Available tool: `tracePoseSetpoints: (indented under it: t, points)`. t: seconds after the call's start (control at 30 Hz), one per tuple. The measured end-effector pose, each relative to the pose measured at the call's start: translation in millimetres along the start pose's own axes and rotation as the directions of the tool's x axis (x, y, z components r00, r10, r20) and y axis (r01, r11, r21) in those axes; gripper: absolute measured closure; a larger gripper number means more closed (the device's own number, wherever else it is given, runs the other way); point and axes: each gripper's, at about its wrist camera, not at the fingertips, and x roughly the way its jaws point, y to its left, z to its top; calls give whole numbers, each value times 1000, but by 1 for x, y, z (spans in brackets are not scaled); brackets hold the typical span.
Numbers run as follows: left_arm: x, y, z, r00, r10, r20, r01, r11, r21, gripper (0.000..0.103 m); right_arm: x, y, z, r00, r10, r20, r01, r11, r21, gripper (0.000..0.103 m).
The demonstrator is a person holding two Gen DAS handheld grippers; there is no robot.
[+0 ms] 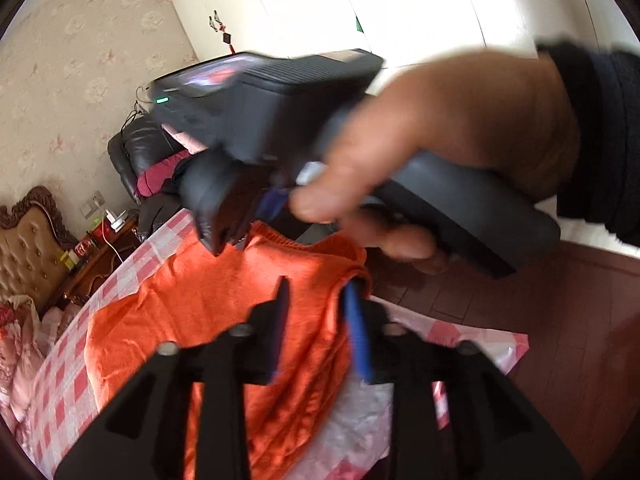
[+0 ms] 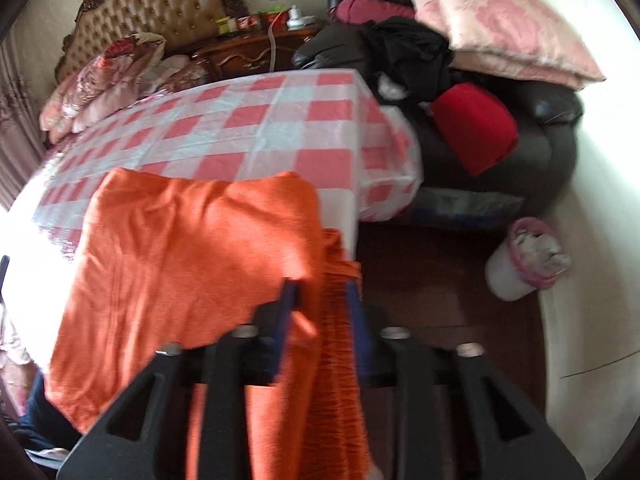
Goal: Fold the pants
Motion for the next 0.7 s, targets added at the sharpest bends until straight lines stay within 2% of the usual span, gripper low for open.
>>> tracePoseSetpoints:
  t: [0.03,0.1,0.13,0.2,0.23,0.27,0.3,0.33,0.37,0.4,0.43,0.47,0.53,0.57,0.6,0.63,0.67,0.7]
  points:
    - [-10,13,-2,1000,-8,0,8,999,-38,62,-6,-1,-1,999,-32,22,32,999,3,43]
    - [-36,47,-11,1000,-6,-9,5,989,-147,55,-22,-6,-7,995,-72,72,70,997,25,38]
    - [-48,68,-20,1000,3,-19,-7,976,-220,50,-26,-10,-10,995,-68,75,64,997,49,37]
    - [-72,118,-52,996,27,-89,-61,910,-409,47,-23,-16,-19,999,-29,18,28,996,89,37]
    - [-76,135,-65,991,30,-128,-88,878,-471,47,-19,-17,-23,1000,-17,-6,18,995,97,37]
    - [-80,156,-84,984,9,-177,-108,822,-559,49,-15,-17,-26,1000,-8,-24,11,994,109,37]
    - [-81,171,-97,980,-41,-195,-94,768,-634,49,-12,-17,-31,999,6,-40,-1,992,126,45]
    - [-79,185,-111,977,-99,-191,-65,710,-702,49,-12,-15,-34,999,27,-36,-22,990,141,61]
    - [-75,198,-125,972,-147,-185,-48,644,-764,49,-12,-13,-36,998,55,-33,-49,986,162,65]
    - [-70,208,-138,964,-205,-168,-23,569,-822,49,-10,-11,-38,996,82,-37,-74,979,190,74]
    - [-65,214,-148,955,-260,-145,6,506,-863,49,-8,-8,-39,995,86,-42,-75,975,208,74]
    - [-56,220,-160,934,-335,-122,33,424,-905,49,-7,-5,-38,997,69,-42,-59,976,210,74]
    - [-45,223,-171,902,-428,-65,84,321,-943,50,-5,-3,-38,997,64,-45,-52,972,227,74]
    - [-44,224,-171,900,-432,-51,99,319,-943,67,-5,-4,-38,997,68,-47,-55,970,238,74]
    - [-40,223,-169,884,-467,-33,133,318,-939,75,-4,-5,-38,996,73,-49,-58,964,260,74]
    - [-38,224,-168,880,-474,-30,143,324,-935,77,-4,-4,-37,996,76,-50,-59,959,278,74]
    - [-39,220,-170,882,-469,-41,136,338,-931,82,-4,0,-36,995,81,-52,-63,957,282,74]
    - [-38,224,-170,884,-465,-48,133,347,-928,83,-4,6,-35,995,81,-55,-63,959,278,74]
